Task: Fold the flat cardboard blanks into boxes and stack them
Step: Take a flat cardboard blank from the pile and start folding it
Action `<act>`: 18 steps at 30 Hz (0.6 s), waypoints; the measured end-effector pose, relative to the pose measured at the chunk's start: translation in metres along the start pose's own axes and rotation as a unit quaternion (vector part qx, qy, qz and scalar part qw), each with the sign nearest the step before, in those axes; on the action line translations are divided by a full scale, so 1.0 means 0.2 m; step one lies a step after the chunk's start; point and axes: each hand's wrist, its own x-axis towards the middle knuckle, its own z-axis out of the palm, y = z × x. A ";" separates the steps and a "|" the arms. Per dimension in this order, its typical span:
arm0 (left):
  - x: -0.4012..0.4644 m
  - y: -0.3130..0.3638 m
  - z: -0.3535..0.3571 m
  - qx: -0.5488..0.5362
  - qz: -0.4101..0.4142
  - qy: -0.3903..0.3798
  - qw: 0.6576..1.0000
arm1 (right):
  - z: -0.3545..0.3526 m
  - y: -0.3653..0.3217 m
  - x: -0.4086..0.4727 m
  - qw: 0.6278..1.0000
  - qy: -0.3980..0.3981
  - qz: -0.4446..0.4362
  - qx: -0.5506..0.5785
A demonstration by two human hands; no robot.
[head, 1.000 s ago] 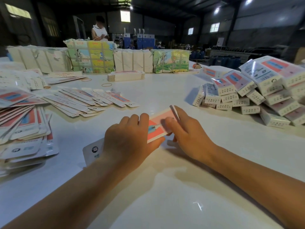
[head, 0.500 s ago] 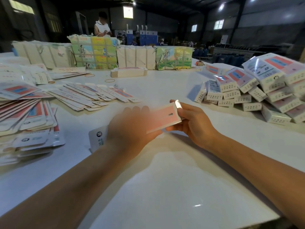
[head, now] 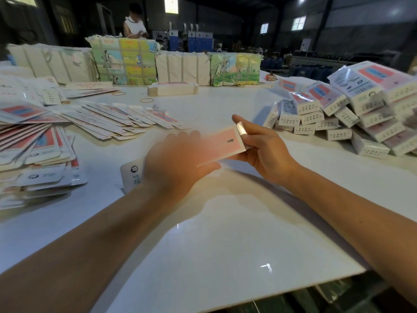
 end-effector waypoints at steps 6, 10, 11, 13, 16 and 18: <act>0.00 0.00 0.03 0.013 -0.023 0.010 1.000 | 0.00 0.01 -0.01 0.998 -0.006 0.001 -0.057; 0.01 0.00 0.01 0.039 -0.015 0.012 0.999 | 0.03 0.01 -0.02 0.995 -0.008 -0.019 -0.095; 0.01 0.00 0.01 0.039 -0.013 0.011 0.999 | 0.04 0.02 -0.02 0.988 -0.010 -0.040 -0.147; 0.00 0.01 0.01 0.044 -0.008 0.010 0.999 | 0.05 0.05 -0.02 0.960 -0.012 -0.085 -0.268; 0.00 0.00 0.01 0.072 0.006 0.018 0.997 | 0.05 0.10 -0.04 0.929 -0.006 -0.131 -0.345; 0.01 0.00 0.01 0.105 0.014 0.026 0.994 | 0.05 0.11 -0.04 0.925 -0.013 -0.130 -0.356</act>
